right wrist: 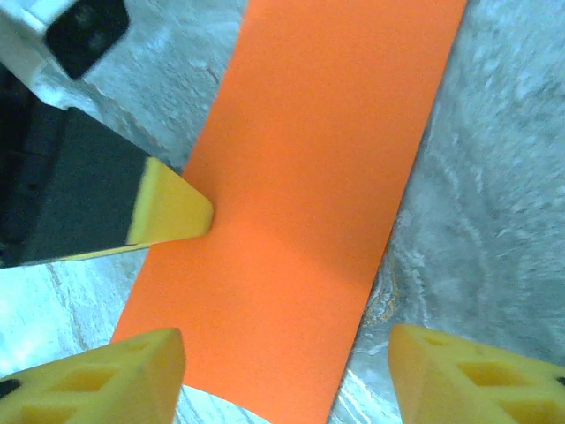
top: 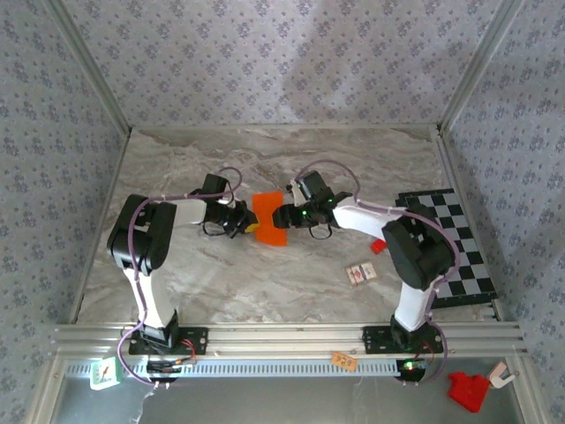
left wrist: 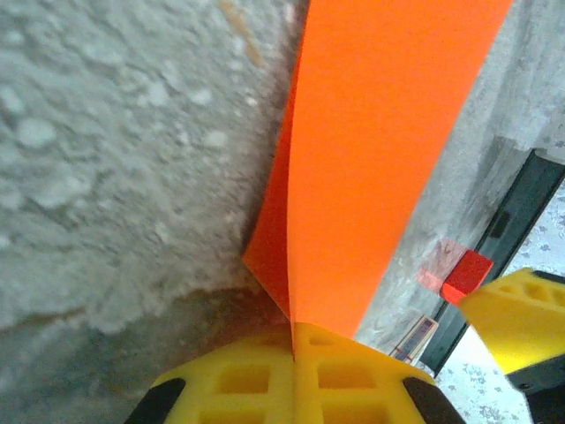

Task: Fold a paper plane with a square sheet of paper (pick it up from the middle)
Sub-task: Third fold the triangle at the center of the table.

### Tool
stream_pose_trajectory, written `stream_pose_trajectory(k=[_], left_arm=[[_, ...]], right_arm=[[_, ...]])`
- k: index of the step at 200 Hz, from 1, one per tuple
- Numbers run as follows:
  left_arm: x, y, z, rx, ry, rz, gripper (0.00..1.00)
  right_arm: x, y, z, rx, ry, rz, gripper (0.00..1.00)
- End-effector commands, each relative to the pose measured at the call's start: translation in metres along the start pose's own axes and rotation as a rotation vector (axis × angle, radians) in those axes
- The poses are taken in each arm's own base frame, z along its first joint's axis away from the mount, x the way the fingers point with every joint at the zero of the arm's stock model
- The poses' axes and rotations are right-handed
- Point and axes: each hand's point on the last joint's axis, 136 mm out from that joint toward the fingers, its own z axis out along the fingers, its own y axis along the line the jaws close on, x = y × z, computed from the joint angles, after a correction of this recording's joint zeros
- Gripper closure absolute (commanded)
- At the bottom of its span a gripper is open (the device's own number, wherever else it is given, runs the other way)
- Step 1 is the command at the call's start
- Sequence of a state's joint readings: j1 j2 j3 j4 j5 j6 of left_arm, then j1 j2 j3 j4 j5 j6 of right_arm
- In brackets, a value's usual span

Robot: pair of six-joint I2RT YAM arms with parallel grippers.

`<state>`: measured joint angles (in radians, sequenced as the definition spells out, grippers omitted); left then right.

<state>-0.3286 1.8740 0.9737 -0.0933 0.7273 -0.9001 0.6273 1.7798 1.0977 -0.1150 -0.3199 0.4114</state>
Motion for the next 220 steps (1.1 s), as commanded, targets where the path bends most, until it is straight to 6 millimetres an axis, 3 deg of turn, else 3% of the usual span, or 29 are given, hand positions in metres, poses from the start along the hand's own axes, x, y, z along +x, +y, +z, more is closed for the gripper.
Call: stream_pose_trajectory(k=[1, 25, 52, 79, 132, 194, 220], left_arm=[[0.001, -0.029, -0.014, 0.028, -0.033, 0.008, 0.95], [0.004, -0.036, -0.014, 0.030, -0.036, -0.009, 0.95], [0.005, -0.040, -0.016, 0.027, -0.047, -0.025, 0.95], [0.005, -0.041, -0.016, 0.023, -0.050, -0.035, 0.95], [0.007, -0.042, -0.015, 0.025, -0.042, -0.041, 0.95], [0.010, -0.039, -0.012, 0.014, -0.035, -0.044, 0.94], [0.009, -0.037, -0.010, 0.011, -0.035, -0.044, 0.94]], right_arm=[[-0.015, 0.012, -0.016, 0.031, -0.104, -0.223, 0.30], [-0.004, 0.032, -0.015, 0.024, -0.111, -0.440, 0.30], [0.015, 0.052, -0.006, -0.013, -0.099, -0.662, 0.42], [0.031, 0.063, 0.005, 0.003, -0.139, -0.818, 0.41], [0.036, 0.038, 0.031, 0.150, -0.133, -0.884, 0.40], [0.026, 0.040, 0.024, 0.171, -0.192, -0.873, 0.45], [0.024, 0.045, 0.019, 0.155, -0.216, -0.872, 0.55]])
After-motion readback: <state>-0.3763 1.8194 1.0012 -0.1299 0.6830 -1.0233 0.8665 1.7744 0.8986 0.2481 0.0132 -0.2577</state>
